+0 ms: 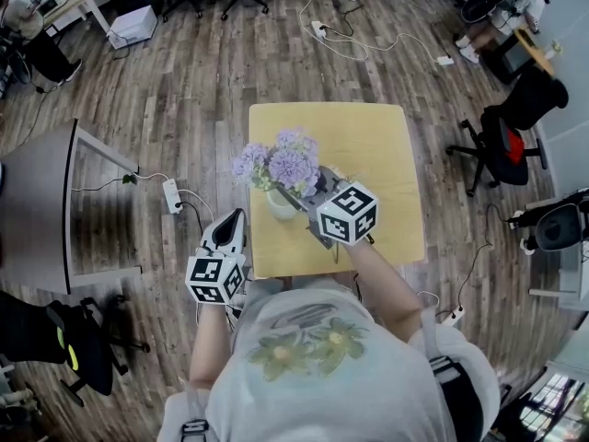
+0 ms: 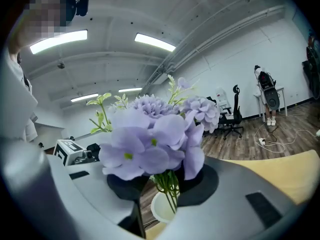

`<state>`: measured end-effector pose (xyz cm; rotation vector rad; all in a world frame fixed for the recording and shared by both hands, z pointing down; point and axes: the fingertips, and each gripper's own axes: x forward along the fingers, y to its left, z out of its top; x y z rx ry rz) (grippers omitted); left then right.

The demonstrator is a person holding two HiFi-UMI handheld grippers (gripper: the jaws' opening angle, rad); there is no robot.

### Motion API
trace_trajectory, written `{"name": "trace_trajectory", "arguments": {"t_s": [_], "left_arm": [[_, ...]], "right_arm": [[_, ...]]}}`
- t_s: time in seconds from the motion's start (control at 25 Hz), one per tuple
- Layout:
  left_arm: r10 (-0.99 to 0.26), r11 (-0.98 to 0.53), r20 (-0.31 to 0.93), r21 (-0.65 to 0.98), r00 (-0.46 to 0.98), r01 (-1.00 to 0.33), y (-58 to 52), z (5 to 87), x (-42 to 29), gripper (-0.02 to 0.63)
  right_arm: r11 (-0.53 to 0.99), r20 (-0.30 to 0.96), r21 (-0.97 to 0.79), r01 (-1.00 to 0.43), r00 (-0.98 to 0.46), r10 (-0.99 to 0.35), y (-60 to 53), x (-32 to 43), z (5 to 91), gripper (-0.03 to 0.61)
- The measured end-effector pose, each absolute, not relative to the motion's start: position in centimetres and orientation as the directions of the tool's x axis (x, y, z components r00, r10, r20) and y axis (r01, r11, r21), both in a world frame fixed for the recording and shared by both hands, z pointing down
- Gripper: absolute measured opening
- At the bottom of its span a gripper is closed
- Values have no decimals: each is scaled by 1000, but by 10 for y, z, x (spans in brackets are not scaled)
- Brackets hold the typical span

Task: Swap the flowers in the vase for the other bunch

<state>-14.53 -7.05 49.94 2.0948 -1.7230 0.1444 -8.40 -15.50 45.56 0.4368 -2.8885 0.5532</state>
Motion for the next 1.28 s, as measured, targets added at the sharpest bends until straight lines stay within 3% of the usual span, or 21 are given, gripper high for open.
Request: {"name": "trace_trajectory", "arguments": {"t_s": [0.84,1.28], "left_arm": [[-902,-161,353,255,247,-953,-65,507,-144,18],[-895,-176,361,258,264,-950,-69,508,-138,18]], "right_arm": [[912,471,-206,-354,-853,-225,-123,-72,529,133],[902,533,-184,-390,-811,-242,-125,-62,534,165]]}}
